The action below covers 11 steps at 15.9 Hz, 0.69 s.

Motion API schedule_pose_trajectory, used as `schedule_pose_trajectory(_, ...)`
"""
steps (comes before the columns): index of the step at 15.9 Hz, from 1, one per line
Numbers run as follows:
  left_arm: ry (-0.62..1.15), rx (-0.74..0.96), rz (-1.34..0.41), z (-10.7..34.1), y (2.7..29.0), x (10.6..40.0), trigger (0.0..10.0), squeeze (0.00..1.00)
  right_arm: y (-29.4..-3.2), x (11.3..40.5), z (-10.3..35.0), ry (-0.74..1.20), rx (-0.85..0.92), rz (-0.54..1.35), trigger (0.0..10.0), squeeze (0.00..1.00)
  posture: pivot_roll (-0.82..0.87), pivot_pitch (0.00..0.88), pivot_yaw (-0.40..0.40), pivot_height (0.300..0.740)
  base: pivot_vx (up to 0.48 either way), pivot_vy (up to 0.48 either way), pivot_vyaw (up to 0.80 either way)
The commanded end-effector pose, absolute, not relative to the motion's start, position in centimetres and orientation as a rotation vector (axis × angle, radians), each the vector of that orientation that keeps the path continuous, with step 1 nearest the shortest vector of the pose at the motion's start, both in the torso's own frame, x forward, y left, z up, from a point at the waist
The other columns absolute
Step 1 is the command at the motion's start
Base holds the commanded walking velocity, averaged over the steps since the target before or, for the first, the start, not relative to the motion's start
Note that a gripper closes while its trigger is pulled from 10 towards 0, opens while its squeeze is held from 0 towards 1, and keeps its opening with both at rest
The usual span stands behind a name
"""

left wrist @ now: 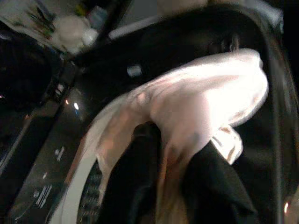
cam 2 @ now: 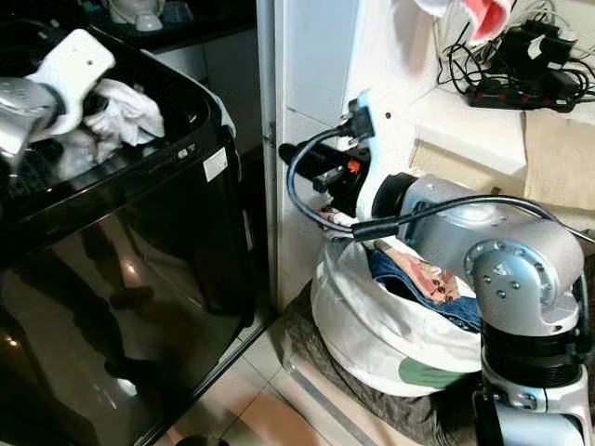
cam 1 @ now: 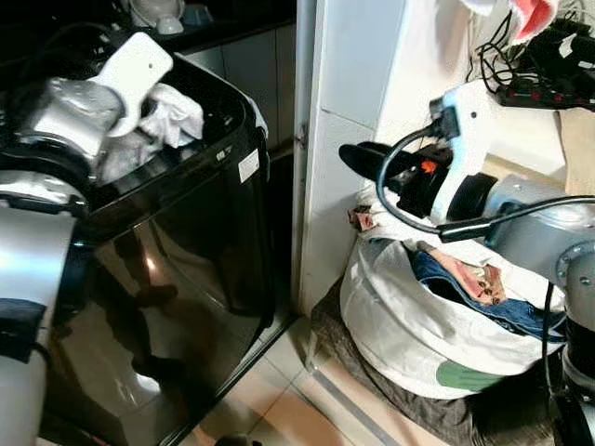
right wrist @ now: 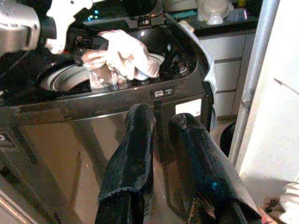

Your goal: Clothes washing

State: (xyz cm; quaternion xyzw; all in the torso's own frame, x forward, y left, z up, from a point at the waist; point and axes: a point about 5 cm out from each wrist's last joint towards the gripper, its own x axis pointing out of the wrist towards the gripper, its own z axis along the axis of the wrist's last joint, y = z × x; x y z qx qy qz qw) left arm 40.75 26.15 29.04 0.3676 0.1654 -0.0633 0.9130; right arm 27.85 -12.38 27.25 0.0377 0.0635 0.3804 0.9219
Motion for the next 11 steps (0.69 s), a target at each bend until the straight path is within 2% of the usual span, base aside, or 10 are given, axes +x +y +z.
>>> schedule_pose_trajectory(1,0.352,0.786,-0.143,29.7,26.5,40.6,10.0,1.00,-12.3,27.6,27.2,0.133,0.055,0.788,10.0,0.00,-0.01,0.000,0.023,0.740,0.000,0.000,0.00)
schedule_pose_trajectory(4,0.466,0.867,-0.166,29.5,29.0,39.3,10.0,1.00,-12.1,27.6,26.6,0.170,0.033,0.793,10.0,0.00,0.00,0.000,0.018,0.740,0.000,0.000,0.00)
schedule_pose_trajectory(5,0.470,0.892,-0.151,29.6,29.5,39.1,10.0,0.11,-12.1,27.6,26.3,0.182,0.025,0.788,10.0,0.00,0.00,0.000,0.018,0.740,0.000,0.000,0.00)
schedule_pose_trajectory(6,0.461,0.894,-0.138,29.7,29.9,38.9,10.0,0.00,-12.2,27.6,26.1,0.194,0.018,0.782,10.0,0.00,0.00,0.000,0.018,0.740,0.000,0.000,0.00)
schedule_pose_trajectory(8,0.385,0.802,-0.163,30.1,29.8,38.8,10.0,0.00,-12.3,27.9,25.4,0.225,-0.007,0.747,10.0,0.00,0.00,0.000,0.018,0.740,0.000,0.000,0.00)
schedule_pose_trajectory(11,0.164,0.587,-0.067,31.2,29.6,39.0,10.0,0.00,-13.1,28.9,24.6,0.227,-0.026,0.618,10.0,0.00,-0.01,0.000,0.019,0.740,0.000,0.000,0.00)
